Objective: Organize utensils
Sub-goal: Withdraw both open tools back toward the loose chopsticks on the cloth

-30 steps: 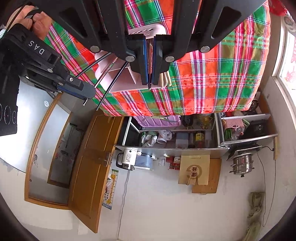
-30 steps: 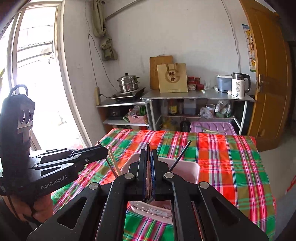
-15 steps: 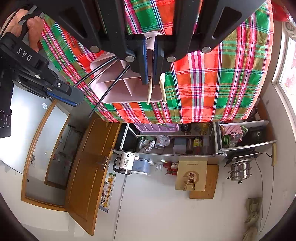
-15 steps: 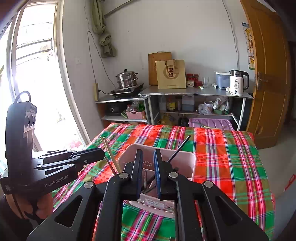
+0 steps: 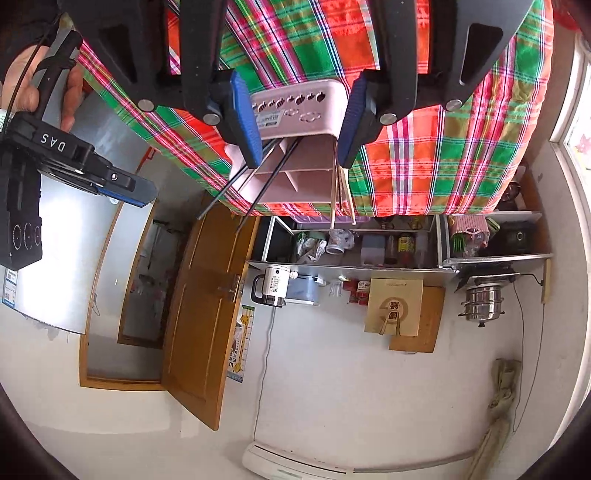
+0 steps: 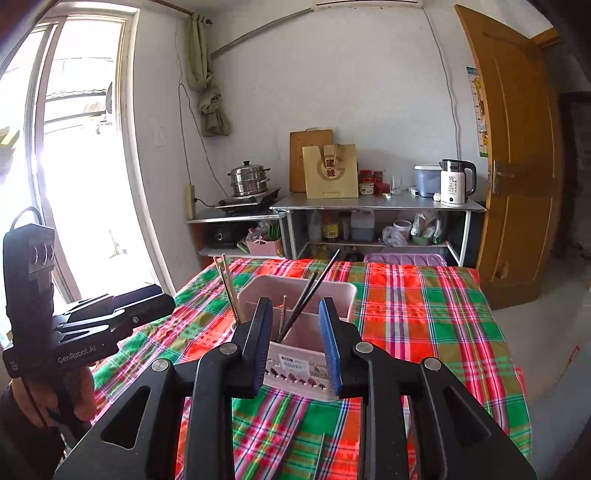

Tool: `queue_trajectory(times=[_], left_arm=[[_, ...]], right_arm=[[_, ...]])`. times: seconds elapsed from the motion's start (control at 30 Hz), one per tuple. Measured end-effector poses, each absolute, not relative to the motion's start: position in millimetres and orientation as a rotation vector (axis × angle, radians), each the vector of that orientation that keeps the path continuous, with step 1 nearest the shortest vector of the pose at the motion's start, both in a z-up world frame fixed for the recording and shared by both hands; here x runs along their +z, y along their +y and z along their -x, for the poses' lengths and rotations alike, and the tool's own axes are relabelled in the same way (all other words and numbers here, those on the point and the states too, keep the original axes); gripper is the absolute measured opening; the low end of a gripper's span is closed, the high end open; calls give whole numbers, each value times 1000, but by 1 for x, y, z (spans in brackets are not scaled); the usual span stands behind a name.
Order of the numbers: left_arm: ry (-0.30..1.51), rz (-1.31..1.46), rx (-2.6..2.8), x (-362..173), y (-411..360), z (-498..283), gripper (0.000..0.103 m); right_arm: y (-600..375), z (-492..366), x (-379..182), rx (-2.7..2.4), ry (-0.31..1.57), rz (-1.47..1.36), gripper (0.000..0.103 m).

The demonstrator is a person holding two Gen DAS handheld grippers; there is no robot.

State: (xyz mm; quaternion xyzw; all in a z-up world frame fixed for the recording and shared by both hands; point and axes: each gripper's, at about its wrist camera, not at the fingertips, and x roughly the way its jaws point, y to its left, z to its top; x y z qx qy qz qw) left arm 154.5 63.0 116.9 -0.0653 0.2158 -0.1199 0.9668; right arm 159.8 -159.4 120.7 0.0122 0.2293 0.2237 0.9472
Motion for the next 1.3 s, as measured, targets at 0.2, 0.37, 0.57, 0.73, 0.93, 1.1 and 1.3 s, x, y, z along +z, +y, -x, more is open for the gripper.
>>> queue_trajectory(times=[0.2, 0.37, 0.57, 0.73, 0.93, 1.1, 1.3], left_arm=[[465, 122, -220, 92, 50, -110, 50], [534, 136, -215, 67, 35, -81, 50], [615, 128, -176, 37, 18, -60, 50], [639, 99, -161, 22, 4, -48, 50], [685, 86, -180, 9, -9, -50, 50], [709, 87, -192, 4, -17, -57, 50], [747, 107, -211, -1, -21, -71, 50]], right_arm=[[-181, -118, 104, 408, 471, -32, 27], [-195, -88, 81, 382, 521, -39, 28], [-205, -60, 51, 368, 600, -48, 28], [-210, -45, 31, 356, 652, -49, 28], [-215, -43, 21, 343, 669, -56, 28], [-217, -51, 17, 334, 683, -60, 28], [-218, -59, 9, 322, 709, -62, 28]])
